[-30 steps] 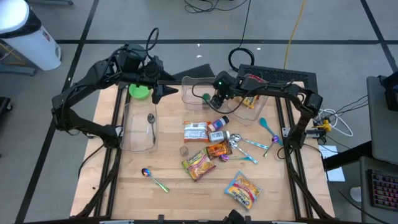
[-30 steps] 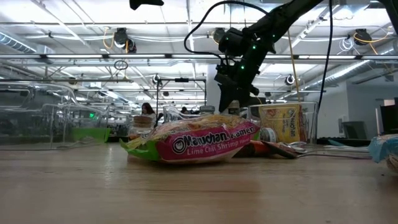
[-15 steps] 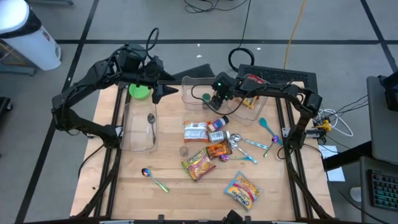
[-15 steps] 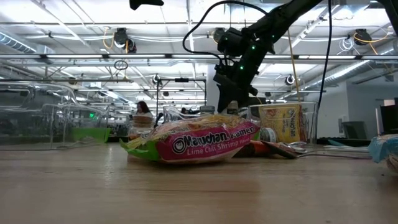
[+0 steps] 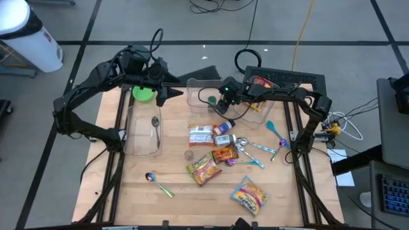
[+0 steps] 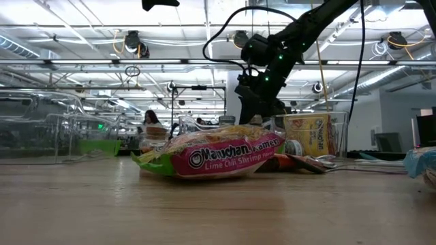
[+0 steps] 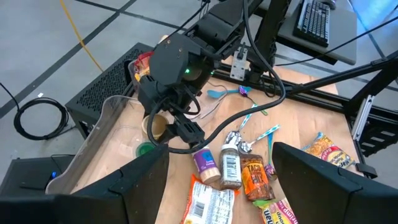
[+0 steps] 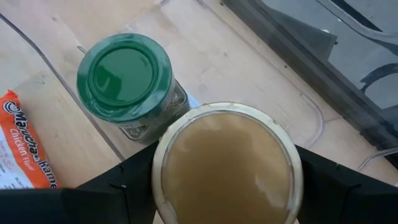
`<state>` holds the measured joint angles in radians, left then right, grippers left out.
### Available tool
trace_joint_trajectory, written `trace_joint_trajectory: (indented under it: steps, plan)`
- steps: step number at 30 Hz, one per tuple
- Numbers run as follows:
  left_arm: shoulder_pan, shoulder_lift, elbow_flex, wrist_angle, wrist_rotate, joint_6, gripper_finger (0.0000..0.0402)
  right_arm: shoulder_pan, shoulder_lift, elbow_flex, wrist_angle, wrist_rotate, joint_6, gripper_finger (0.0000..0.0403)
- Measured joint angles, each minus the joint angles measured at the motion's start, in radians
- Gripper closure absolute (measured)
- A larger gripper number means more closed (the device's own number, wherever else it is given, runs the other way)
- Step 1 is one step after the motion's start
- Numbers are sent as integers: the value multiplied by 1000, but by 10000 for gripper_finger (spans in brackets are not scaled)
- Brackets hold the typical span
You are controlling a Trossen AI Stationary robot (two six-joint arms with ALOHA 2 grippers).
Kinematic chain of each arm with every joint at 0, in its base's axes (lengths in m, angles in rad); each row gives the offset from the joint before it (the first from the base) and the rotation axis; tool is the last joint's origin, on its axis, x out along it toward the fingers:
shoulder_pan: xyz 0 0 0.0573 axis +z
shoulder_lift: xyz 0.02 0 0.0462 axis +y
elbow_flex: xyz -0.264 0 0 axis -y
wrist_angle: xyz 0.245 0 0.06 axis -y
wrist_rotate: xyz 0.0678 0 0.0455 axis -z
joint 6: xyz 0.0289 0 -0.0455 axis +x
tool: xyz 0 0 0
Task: Pick & Place Food Item
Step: Put the gold spice bottle into the middle transparent bin
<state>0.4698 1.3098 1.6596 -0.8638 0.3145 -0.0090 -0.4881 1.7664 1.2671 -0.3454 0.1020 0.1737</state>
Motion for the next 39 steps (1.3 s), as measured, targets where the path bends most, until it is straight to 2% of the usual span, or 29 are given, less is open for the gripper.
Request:
trace_joint_trajectory:
  steps: [5,12,31,39]
  plan:
    - [0,0,0,0,0,0,107,-1,0,0,5,-15,-6,135]
    - [0,0,0,0,-1,0,107,-2,2,-2,4,-26,-14,111]
    - [0,0,0,0,-1,0,107,-1,5,-4,31,-57,-29,110]
    - [0,0,0,0,-1,1,108,-1,5,-4,27,-59,-29,94]
